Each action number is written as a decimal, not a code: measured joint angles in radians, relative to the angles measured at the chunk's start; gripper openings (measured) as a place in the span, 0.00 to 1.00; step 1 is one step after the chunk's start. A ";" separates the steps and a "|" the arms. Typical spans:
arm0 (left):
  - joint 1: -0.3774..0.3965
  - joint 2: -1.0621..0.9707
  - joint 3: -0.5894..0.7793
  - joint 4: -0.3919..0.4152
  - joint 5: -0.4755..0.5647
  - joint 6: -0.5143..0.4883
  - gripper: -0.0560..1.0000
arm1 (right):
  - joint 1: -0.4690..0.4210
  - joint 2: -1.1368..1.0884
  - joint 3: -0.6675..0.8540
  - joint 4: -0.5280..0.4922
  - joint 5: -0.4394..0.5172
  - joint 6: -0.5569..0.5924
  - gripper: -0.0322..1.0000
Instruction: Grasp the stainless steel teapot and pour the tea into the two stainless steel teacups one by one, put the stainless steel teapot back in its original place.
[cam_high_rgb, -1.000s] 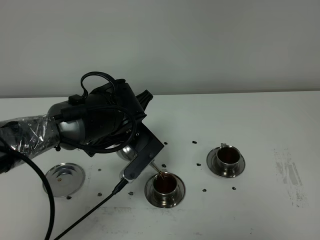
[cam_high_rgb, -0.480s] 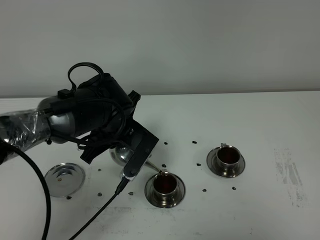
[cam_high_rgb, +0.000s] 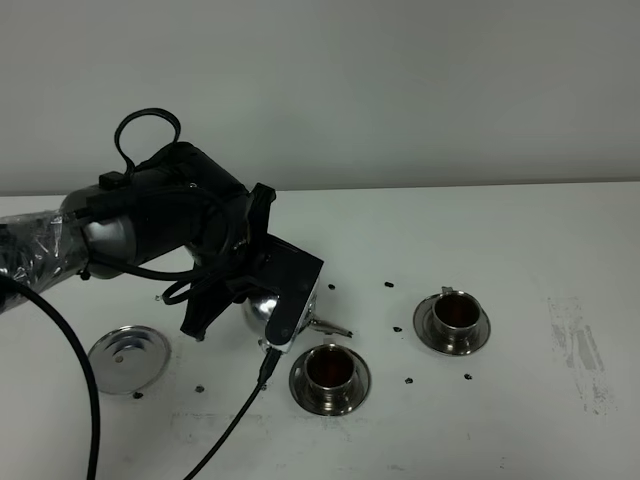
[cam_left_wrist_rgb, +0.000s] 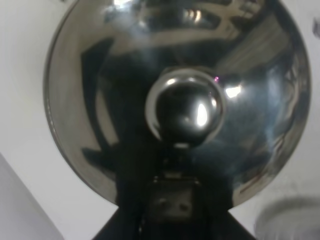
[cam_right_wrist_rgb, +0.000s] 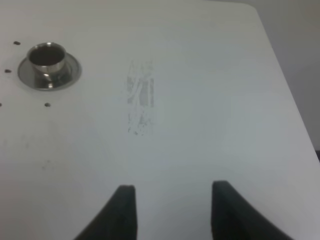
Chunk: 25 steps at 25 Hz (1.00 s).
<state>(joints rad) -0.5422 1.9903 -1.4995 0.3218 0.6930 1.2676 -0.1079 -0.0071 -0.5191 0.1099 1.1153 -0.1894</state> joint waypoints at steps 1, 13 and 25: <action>0.003 -0.018 0.019 -0.019 -0.033 0.000 0.24 | 0.000 0.000 0.000 0.000 0.000 0.000 0.36; 0.127 -0.293 0.198 -0.379 0.073 -0.106 0.24 | 0.000 0.000 0.000 0.000 0.000 0.000 0.36; 0.212 -0.235 0.246 -0.428 0.068 -0.631 0.24 | 0.000 0.000 0.000 0.000 0.000 0.000 0.36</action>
<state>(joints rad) -0.3305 1.7549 -1.2532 -0.1067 0.7612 0.6364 -0.1079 -0.0071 -0.5191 0.1099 1.1153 -0.1894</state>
